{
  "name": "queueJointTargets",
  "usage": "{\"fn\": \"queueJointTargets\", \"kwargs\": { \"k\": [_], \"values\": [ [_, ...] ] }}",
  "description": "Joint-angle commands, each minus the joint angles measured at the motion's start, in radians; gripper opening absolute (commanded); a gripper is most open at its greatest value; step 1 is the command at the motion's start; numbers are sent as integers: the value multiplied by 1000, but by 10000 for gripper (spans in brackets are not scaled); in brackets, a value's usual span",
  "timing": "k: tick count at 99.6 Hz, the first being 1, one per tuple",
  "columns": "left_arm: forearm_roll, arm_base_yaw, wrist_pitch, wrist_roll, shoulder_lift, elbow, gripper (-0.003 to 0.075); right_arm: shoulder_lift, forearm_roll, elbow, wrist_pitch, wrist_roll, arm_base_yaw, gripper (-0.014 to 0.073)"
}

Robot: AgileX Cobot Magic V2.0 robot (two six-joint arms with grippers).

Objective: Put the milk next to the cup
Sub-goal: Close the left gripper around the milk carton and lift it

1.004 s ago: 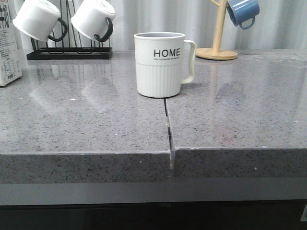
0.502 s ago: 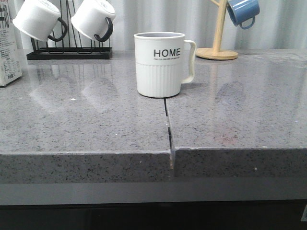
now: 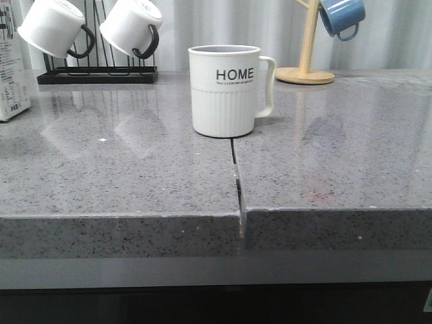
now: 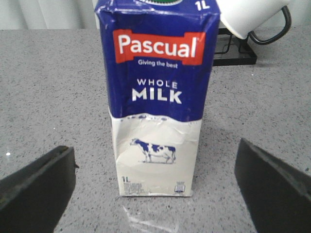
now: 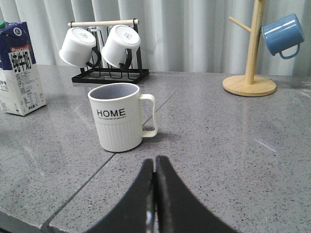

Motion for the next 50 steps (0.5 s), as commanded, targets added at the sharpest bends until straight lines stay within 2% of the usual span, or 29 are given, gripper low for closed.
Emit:
{"fn": "queueJointTargets", "kwargs": {
  "k": [1,50],
  "values": [
    [-13,3,-100,-11,17,-58,620,5,3,-25,-70,-2,2,-67],
    [-29,3,-185,-12,194,-162,620,5,3,-25,-70,-2,2,-67]
  ]
}}
